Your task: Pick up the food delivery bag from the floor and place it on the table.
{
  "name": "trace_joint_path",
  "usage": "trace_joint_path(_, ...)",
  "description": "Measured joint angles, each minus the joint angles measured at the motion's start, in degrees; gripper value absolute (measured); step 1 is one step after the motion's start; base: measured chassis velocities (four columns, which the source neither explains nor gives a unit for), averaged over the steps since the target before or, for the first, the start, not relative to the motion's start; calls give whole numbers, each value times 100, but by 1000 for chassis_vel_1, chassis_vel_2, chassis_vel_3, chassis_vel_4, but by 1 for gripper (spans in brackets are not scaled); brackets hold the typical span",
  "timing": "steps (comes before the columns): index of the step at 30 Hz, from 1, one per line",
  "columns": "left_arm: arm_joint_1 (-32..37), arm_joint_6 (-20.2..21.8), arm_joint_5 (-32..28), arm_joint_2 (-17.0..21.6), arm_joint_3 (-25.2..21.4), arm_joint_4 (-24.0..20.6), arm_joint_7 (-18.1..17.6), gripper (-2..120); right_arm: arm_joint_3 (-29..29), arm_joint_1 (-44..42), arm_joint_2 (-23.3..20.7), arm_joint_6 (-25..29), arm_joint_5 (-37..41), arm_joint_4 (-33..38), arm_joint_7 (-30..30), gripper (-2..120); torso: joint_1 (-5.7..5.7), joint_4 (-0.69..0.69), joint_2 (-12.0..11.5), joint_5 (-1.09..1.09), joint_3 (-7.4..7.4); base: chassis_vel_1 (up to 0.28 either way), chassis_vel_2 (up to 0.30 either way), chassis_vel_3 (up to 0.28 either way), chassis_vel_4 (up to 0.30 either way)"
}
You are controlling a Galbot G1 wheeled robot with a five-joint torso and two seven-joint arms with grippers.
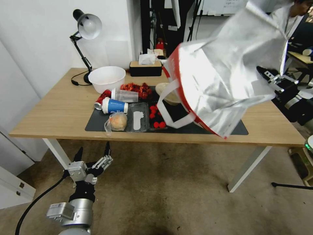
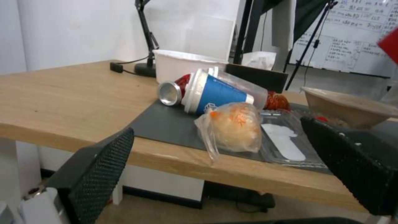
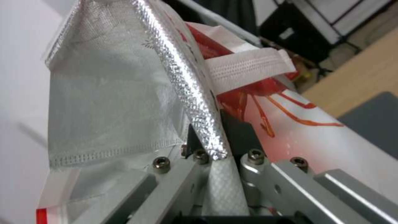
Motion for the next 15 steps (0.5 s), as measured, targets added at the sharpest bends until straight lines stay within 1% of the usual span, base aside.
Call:
trace_joint_path(3,12,-3,32,-6,15,0,0,100,-5,-8,30,16,54,-59,168,0,0,-1,0,0,0,0,0,0,0)
trace_joint_path(6,26,-11,69,-6,26,9,0,100,23,-24,39,15,119,-84,495,0,0,-1,0,0,0,0,0,0,0)
trace_joint_path(7,26,-11,69,-6,26,9,0,100,23,-24,39,15,119,-84,495,0,0,-1,0,0,0,0,0,0,0)
trace_joint_path(10,26,-13,116,-8,65,9,0,100,51,73,-15,-7,231,-109,1052,0,0,0,0,0,0,0,0,0,0)
trace_joint_path(15,28,-18,159,-12,84,9,0,100,90,100,-72,-112,344,-168,1294,0,0,-1,0,0,0,0,0,0,0)
